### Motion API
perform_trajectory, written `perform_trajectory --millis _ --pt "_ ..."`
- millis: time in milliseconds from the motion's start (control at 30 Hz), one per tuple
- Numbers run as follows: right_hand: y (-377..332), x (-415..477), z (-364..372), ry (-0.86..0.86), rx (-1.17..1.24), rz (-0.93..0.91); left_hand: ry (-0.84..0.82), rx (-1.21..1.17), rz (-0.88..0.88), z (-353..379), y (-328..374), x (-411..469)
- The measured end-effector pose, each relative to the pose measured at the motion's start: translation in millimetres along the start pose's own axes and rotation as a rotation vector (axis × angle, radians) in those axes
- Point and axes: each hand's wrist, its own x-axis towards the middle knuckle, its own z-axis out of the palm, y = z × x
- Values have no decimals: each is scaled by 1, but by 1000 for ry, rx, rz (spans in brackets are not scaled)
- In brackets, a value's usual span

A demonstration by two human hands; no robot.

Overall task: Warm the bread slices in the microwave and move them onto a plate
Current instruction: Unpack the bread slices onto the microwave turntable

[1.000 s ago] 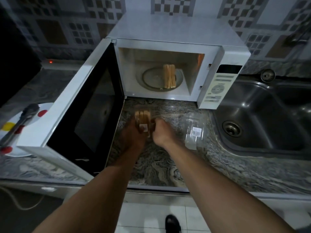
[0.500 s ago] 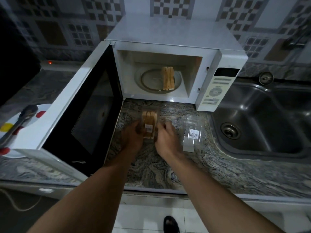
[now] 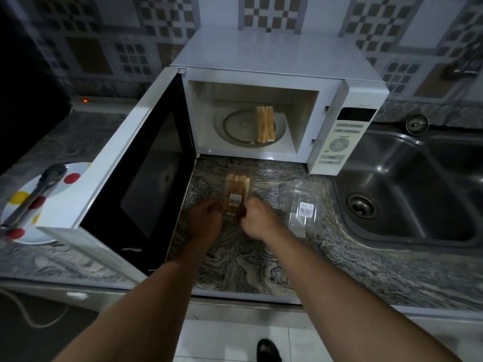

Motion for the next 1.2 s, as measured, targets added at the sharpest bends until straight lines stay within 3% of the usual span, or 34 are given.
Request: perform_trajectory --millis 133,400,833,1000,1200 --pt "-3 0 0 -10 -98 -33 -12 -90 -2 -4 15 -13" --pt "-1 5 5 28 -116 -98 -38 -32 85 -3 4 -12" --pt "7 6 3 23 -78 -150 2 -127 -26 1 5 -17" --pt "6 6 0 -2 -107 -162 70 -334 -189 10 12 -14" --pt "6 5 2 23 -102 -172 62 -346 -215 9 12 -17"
